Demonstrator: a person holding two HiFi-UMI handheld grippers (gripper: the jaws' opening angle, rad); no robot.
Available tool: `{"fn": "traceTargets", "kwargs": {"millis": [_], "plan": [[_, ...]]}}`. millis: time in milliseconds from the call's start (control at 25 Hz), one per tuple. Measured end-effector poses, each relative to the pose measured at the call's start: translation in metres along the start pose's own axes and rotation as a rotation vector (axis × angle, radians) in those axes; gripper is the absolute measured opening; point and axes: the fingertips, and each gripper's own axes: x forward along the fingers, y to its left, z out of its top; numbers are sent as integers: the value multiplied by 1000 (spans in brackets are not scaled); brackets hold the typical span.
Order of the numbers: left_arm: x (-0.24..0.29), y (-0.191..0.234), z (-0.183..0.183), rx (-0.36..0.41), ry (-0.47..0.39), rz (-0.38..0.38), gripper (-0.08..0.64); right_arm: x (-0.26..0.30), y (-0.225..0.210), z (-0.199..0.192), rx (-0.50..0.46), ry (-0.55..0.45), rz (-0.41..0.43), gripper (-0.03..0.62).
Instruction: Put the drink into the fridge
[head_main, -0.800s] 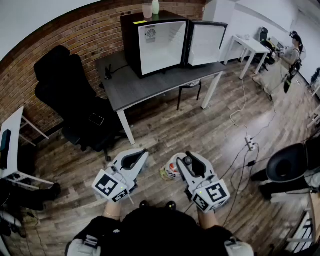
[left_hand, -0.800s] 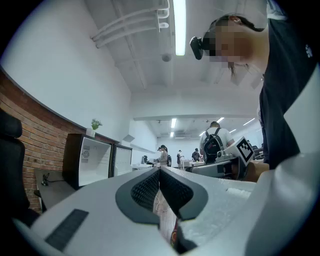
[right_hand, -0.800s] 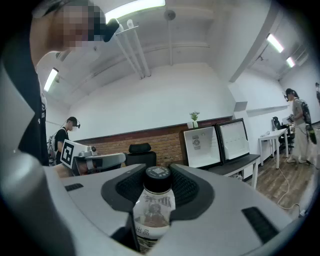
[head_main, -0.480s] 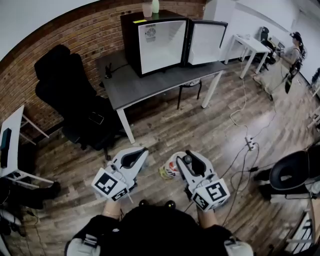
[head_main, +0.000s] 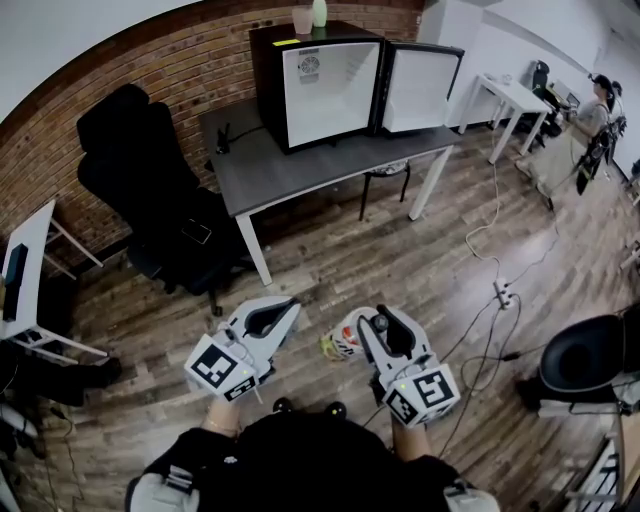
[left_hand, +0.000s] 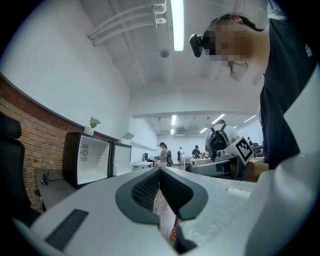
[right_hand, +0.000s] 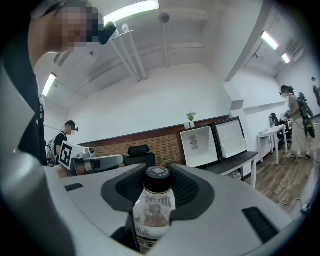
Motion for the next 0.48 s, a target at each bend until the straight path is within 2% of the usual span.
{"fn": "traceTargets", "kwargs": {"millis": [480], "plan": [[35, -37, 4, 9, -11, 1, 3, -38, -26, 7, -17, 0, 21, 149]]}}
